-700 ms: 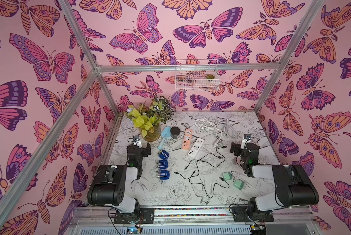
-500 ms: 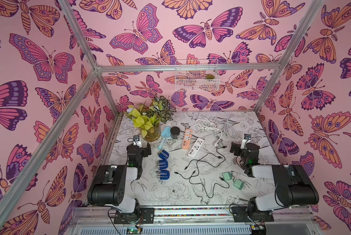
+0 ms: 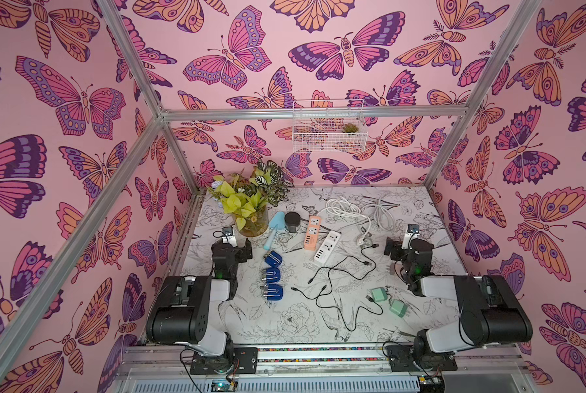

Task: Charge the electric shaver
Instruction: Pick up the charging cable from the center of the board.

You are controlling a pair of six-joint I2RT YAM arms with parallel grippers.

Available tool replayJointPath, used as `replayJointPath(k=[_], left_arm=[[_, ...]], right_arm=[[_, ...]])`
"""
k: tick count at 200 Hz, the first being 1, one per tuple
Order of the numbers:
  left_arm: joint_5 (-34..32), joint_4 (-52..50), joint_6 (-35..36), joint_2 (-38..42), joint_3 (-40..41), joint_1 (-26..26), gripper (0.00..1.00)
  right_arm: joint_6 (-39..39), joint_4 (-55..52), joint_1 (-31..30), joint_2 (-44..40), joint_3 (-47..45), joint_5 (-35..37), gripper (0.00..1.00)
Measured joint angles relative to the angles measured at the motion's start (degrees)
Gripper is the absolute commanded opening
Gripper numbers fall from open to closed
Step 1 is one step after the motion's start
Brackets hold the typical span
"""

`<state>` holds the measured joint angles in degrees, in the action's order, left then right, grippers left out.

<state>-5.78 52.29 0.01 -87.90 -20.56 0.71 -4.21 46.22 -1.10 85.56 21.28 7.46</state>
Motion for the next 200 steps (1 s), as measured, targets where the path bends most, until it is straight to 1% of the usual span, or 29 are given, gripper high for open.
replayJointPath(k=[22, 35, 47, 66, 78, 86, 93, 100, 106, 108, 120, 138, 151, 158, 165, 175, 185, 200], left_arm=[[-1.1, -0.6, 0.0, 1.4, 0.3, 0.3, 0.98], [-3.9, -2.6, 0.3, 4.9, 0.6, 1.6, 0.98], [-7.2, -5.2, 1.0, 9.7, 0.5, 3.8, 0.98], [-12.6, -10.3, 1.0, 18.4, -0.7, 7.8, 0.98], [-16.2, -14.6, 0.7, 23.8, -2.8, 10.0, 0.98], [-18.3, -18.1, -0.4, 26.9, -4.9, 11.2, 0.98], [-19.8, -22.0, -2.6, 29.3, -7.0, 11.8, 0.98], [-20.6, -27.7, -6.4, 32.0, -9.8, 12.1, 0.98], [-20.7, -33.7, -11.0, 34.3, -12.5, 11.8, 0.99], [-20.7, -35.5, -12.4, 35.1, -13.4, 11.7, 1.00], [-19.6, -44.5, -20.9, 39.6, -17.4, 10.3, 1.00], [-15.8, -52.6, -32.3, 45.9, -18.1, 7.3, 1.00], [-12.9, -59.8, -38.5, 46.8, -19.4, 6.1, 1.00], [-11.0, -64.1, -41.0, 45.9, -20.9, 6.1, 1.00], [-9.2, -68.3, -42.9, 44.6, -22.7, 6.6, 1.00], [-7.4, -73.3, -45.0, 42.6, -25.4, 8.3, 1.00], [-6.3, -77.7, -46.4, 41.5, -27.5, 11.3, 1.00], [-5.0, -82.7, -48.1, 40.8, -29.8, 17.1, 1.00]], right_arm=[[0.5, -1.3, -0.1, -0.6, 0.6, 0.2, 0.99], [1.0, -6.2, -0.7, -3.3, 2.4, 1.5, 0.99], [1.5, -11.5, -1.8, -7.0, 5.2, 2.9, 0.99], [1.1, -19.5, -4.2, -13.8, 12.2, 5.9, 0.99], [-1.4, -26.8, -5.2, -17.3, 19.1, 7.3, 0.99], [-4.5, -32.3, -5.4, -18.8, 24.9, 8.0, 0.99], [-7.5, -37.2, -5.4, -19.6, 29.8, 8.5, 0.99], [-11.1, -41.9, -5.4, -20.3, 34.6, 9.1, 0.99], [-13.6, -44.5, -5.3, -20.9, 37.2, 9.2, 0.99], [-14.2, -45.2, -5.2, -21.1, 37.8, 9.0, 0.98], [-17.4, -47.9, -4.5, -22.9, 38.7, 6.4, 0.94], [-22.6, -55.2, -3.8, -23.5, 38.6, 3.0, 0.94], [-25.3, -63.0, -4.3, -21.2, 40.2, 2.2, 0.96], [-26.4, -67.5, -4.6, -19.4, 41.6, 1.9, 0.97], [-27.3, -72.4, -5.2, -17.3, 43.7, 1.7, 0.96], [-28.2, -78.3, -5.9, -14.6, 46.3, 1.3, 0.90], [-29.0, -83.3, -6.5, -12.8, 48.2, 0.5, 0.77], [-30.2, -88.7, -7.0, -11.1, 49.1, -1.6, 0.63]])
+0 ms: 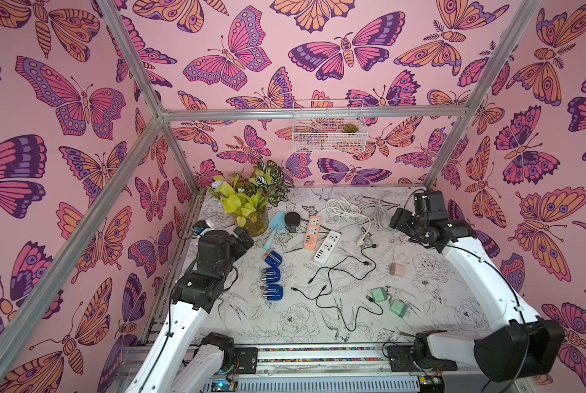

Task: Charge the electric shaver
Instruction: Pick up the charging cable from the center of the board.

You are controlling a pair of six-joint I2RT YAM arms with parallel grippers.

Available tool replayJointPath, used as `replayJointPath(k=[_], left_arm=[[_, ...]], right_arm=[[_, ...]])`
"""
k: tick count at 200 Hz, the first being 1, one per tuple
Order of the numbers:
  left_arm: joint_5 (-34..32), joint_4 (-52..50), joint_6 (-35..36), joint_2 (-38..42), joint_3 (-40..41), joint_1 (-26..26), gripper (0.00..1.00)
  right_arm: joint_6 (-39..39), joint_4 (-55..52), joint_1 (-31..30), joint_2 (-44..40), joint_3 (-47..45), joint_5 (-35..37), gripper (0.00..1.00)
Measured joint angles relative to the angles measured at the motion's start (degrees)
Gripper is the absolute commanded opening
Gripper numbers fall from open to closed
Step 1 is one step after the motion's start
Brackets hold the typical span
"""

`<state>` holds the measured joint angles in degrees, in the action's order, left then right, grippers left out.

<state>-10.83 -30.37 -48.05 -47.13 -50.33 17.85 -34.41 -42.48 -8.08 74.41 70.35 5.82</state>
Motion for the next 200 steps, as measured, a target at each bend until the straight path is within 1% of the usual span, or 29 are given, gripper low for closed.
replayJointPath(k=[6, 25, 40, 64, 84, 93, 99, 119, 143, 160, 173, 200], left_arm=[[0.3, -1.7, -0.7, -0.4, -0.8, 2.8, 1.00], [-0.7, -5.7, -2.4, -2.8, -2.7, 12.3, 1.00], [-2.8, -7.9, -3.4, -5.6, -3.8, 18.9, 1.00], [-6.8, -10.4, -3.1, -10.6, -6.2, 25.6, 1.00], [-10.7, -11.6, -0.8, -15.8, -10.8, 30.2, 1.00], [-11.8, -11.5, 0.2, -18.2, -13.0, 31.6, 1.00], [-12.1, -11.0, 0.9, -19.7, -14.2, 32.1, 1.00], [-12.3, -7.3, 3.1, -24.2, -15.9, 32.4, 1.00], [-10.5, -2.6, 5.2, -30.2, -16.5, 32.4, 0.86], [-7.7, -0.8, 6.1, -34.8, -17.8, 32.4, 0.76], [-4.8, 1.0, 6.8, -37.6, -18.4, 32.4, 0.72], [2.1, 5.5, 9.2, -41.5, -18.6, 32.3, 0.67]], right_arm=[[-0.3, -1.7, -0.1, 0.7, 0.0, -1.0, 0.60], [-0.9, -5.6, -0.1, 4.0, 0.0, -2.7, 0.58], [-1.6, -7.1, 0.1, 7.6, 0.1, -4.1, 0.50], [-2.3, -9.0, 0.9, 15.1, 2.0, -6.4, 0.48], [-3.5, -8.7, 1.6, 20.4, 3.6, -8.5, 0.44], [-4.3, -8.0, 1.9, 22.3, 3.8, -9.3, 0.44], [-4.8, -7.6, 2.1, 23.1, 3.8, -10.0, 0.41], [-6.6, -5.7, 2.4, 25.6, 3.8, -12.2, 0.37], [-8.6, -3.5, 2.2, 26.3, 3.7, -14.6, 0.37], [-9.8, -1.9, 1.4, 26.3, 3.2, -15.5, 0.37], [-10.8, -0.8, 0.3, 26.3, 2.0, -16.4, 0.36], [-12.9, 0.2, -1.3, 25.4, -1.8, -18.2, 0.36]])
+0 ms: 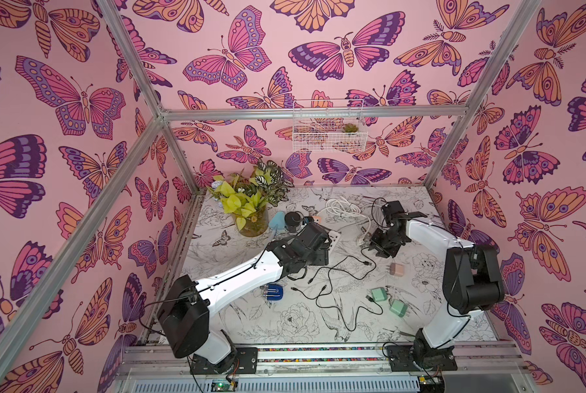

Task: Charge the electric shaver
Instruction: Pick up the charging cable from the center of the board.

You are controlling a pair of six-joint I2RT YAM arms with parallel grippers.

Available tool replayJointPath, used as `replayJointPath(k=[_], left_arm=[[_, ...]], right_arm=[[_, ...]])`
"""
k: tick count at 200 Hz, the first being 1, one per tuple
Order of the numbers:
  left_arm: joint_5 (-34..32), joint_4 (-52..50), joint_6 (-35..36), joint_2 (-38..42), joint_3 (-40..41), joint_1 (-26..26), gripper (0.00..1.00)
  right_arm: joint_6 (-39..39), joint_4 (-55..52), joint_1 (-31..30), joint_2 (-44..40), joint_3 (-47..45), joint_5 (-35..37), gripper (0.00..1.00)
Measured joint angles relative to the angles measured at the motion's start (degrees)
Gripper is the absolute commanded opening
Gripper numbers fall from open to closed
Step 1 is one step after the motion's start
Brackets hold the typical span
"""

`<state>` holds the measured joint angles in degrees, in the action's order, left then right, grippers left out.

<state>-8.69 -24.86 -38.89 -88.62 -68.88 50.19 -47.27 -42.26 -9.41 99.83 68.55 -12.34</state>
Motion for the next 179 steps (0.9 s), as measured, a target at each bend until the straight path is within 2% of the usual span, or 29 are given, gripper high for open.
replayJointPath(k=[27, 69, 116, 142, 179], left_arm=[[5.7, 2.7, 4.0, -5.4, -2.5, 0.0, 0.62], [13.0, 4.1, 8.4, -14.2, -6.7, -1.2, 0.68], [19.8, 4.3, 8.0, -21.4, -13.2, -2.6, 0.71], [20.9, 4.0, 8.3, -22.9, -15.0, -2.3, 0.70], [19.3, 2.2, 13.0, -24.9, -18.1, -1.9, 0.68]], right_arm=[[-0.8, -0.3, 0.3, -2.0, -1.0, -0.5, 0.34], [-1.0, 0.8, 2.7, -6.2, -2.6, -3.0, 0.33], [-2.5, 1.3, 4.2, -8.2, -6.8, -5.8, 0.33], [-3.4, 1.4, 4.7, -10.2, -8.1, -7.3, 0.33], [-3.9, 2.2, 5.2, -10.4, -8.4, -8.4, 0.33]])
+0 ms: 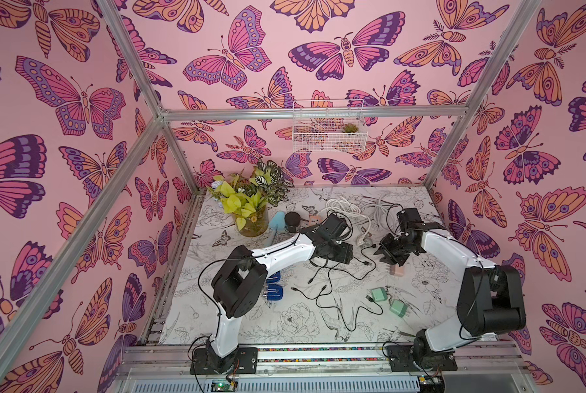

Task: Charge the electric shaver
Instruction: Pick up the charging cable from the center of the board.

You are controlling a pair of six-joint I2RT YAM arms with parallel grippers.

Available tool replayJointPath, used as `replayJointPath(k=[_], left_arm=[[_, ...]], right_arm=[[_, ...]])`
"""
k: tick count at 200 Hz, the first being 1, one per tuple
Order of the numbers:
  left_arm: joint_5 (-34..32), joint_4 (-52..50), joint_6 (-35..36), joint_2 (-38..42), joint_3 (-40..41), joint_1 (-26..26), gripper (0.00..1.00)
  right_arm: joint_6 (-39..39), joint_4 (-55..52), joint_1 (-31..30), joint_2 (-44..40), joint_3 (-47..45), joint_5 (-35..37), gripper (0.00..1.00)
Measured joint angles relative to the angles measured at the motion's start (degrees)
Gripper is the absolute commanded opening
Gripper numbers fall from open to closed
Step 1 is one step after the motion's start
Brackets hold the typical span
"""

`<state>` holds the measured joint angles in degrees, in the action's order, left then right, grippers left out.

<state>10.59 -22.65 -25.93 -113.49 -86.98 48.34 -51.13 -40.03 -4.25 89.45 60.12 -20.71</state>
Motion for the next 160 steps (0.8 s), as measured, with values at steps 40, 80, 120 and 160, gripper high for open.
replayJointPath(k=[40, 80, 120, 160], left_arm=[[-0.8, -0.3, 4.8, -5.7, -3.1, 0.2, 0.60], [-2.7, -1.6, 7.3, -7.8, -3.2, 0.6, 0.41], [-3.4, -1.7, 9.7, -8.0, -4.7, 0.9, 0.00], [-4.9, -1.8, 12.3, -4.0, -2.2, 1.5, 0.00]], right_arm=[[-1.7, 1.3, 0.0, 0.0, -1.5, -1.8, 0.33], [-5.2, 3.8, 0.0, 0.0, -4.0, -4.1, 0.31], [-10.2, 7.6, 0.1, 0.0, -7.3, -6.4, 0.32], [-17.0, 12.0, 0.1, -0.4, -8.9, -8.7, 0.37]])
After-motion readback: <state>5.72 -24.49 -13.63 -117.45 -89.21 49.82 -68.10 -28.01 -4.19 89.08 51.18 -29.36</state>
